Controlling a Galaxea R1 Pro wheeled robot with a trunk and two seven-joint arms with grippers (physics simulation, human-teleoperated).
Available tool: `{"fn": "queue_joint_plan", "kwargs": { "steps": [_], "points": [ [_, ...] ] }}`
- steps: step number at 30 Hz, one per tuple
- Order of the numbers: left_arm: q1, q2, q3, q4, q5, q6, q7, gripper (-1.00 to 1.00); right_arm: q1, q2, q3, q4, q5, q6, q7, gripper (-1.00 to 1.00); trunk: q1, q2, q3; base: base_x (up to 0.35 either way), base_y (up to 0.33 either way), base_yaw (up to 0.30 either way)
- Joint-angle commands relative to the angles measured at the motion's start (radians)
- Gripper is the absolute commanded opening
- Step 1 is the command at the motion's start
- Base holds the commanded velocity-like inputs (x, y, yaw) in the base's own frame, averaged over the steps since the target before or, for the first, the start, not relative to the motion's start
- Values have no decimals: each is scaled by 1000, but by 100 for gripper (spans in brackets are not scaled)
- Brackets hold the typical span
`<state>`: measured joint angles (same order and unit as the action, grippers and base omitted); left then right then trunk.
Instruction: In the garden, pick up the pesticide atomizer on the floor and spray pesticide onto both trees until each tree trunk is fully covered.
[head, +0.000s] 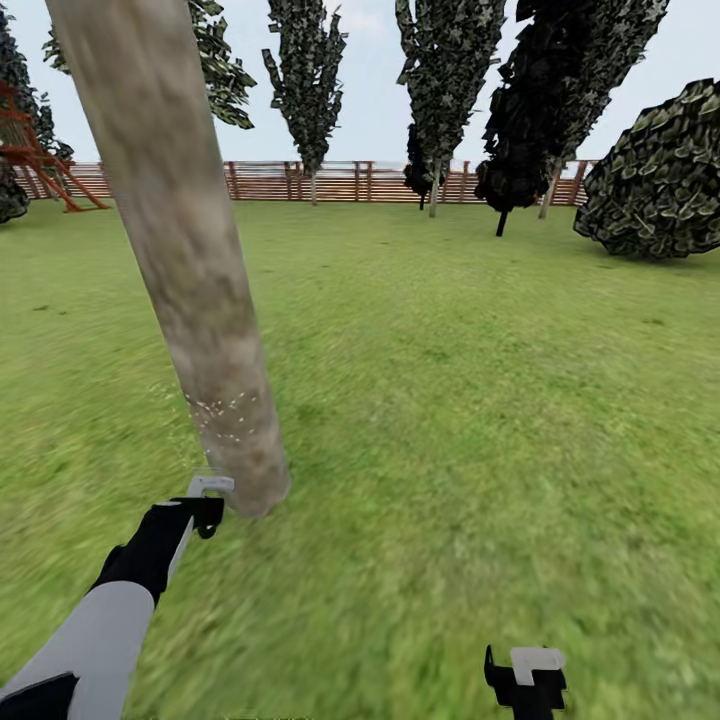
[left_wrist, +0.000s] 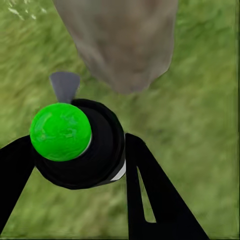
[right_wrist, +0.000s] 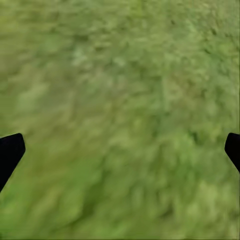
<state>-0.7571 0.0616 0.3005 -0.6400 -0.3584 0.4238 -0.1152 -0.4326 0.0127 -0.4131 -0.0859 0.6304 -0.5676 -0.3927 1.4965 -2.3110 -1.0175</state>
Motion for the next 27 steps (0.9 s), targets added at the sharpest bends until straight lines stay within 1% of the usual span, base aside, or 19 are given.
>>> {"fn": "queue_joint_plan", "kwargs": {
  "steps": [1,2,4,11,14,15,16,17,18,19,22,25,27],
  "points": [
    [0,-13,0,4,-4,-1,5,-100,0,0,0,0,0,0,0,100,0,0,0,2,0,271],
    [1,-20,0,5,-4,-1,9,-100,0,0,-1,0,0,0,0,100,0,0,0,1,0,275],
    [1,-22,-1,7,-6,0,11,-100,0,0,-1,0,0,0,0,100,0,0,0,112,35,212],
    [18,-17,3,10,-2,0,14,-100,0,0,-1,0,0,0,0,100,0,0,0,287,125,25],
    [64,-24,0,11,-2,-5,14,-100,0,0,-1,0,0,0,0,100,0,0,0,55,27,0],
    [73,-27,0,12,-2,-16,13,-100,0,0,-1,0,0,0,0,100,0,0,0,15,8,0],
    [84,-30,1,12,0,-63,7,-100,0,0,-1,0,0,0,0,100,0,0,0,8,4,0],
    [92,-32,1,27,1,-129,5,-100,0,0,-1,0,0,0,0,100,0,0,0,3,2,0],
    [94,-31,2,49,1,-155,7,-100,0,0,-1,0,0,0,0,100,0,0,0,2,1,0],
    [95,-23,6,107,0,-186,8,-100,0,0,-1,0,0,0,0,100,0,0,0,0,0,0],
    [97,-3,3,170,-9,-223,13,-100,0,0,0,0,0,0,0,100,0,0,0,0,0,0],
    [97,-4,-3,177,-11,-235,15,-100,0,0,0,1,0,0,0,100,0,0,0,0,0,0],
    [97,-1,5,191,-3,-239,15,-100,0,1,0,1,0,0,1,100,0,0,0,0,0,87]
  ]
}}
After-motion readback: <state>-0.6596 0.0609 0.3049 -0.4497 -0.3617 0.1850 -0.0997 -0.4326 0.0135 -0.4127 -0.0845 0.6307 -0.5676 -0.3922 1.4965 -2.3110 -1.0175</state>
